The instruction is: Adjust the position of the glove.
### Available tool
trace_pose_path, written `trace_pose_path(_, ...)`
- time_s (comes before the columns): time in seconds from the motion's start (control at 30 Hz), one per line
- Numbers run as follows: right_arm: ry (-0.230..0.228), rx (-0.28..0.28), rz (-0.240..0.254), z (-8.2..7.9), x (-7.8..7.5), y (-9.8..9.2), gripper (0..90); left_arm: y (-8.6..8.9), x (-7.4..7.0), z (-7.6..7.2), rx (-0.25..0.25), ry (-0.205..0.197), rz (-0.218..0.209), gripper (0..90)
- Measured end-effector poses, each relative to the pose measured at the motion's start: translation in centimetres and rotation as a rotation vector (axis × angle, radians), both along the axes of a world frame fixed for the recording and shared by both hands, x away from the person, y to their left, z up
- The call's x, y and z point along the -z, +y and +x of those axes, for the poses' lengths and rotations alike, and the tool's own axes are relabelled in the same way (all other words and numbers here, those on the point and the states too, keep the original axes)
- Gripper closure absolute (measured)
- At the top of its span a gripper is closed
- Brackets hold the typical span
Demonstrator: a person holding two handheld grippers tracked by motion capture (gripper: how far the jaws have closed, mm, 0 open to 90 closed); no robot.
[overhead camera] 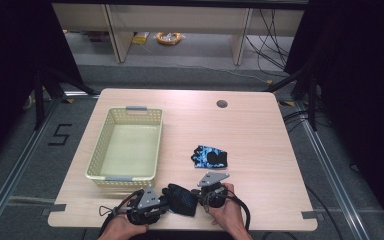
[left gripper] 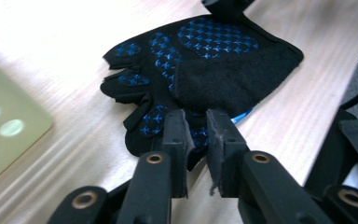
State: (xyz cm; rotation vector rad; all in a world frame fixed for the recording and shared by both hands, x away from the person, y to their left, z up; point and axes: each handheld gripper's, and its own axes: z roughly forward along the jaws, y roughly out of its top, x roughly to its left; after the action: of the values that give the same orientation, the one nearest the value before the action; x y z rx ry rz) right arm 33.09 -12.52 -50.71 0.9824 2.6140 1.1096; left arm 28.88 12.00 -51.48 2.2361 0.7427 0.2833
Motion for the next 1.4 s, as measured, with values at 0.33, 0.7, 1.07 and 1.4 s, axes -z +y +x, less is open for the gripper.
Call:
trace_pose_path(0.33, -0.046, -0.046, 0.033, -0.1, -1.8, -1.0, 89.6, -0.5, -1.4, -0.6, 0.022, -0.019, -0.057, 81.7)
trace_pose_path(0.7, -0.064, -0.02, -0.007, 0.1, -3.2, -4.4, 89.6, -4.5, -1.6, 0.3, 0.056, 0.0, -0.097, 81.4)
trace_pose_path(1.07, -0.054, -0.013, -0.049, 2.2, -1.8, -5.3, 89.6, -5.9, -0.5, 1.4, 0.073, 0.016, -0.06, 80.2)
trace_pose_path(1.4, -0.031, -0.008, -0.074, 2.7, -0.6, -4.9, 89.3, -5.8, 0.1, 1.4, 0.057, 0.027, -0.057, 79.2)
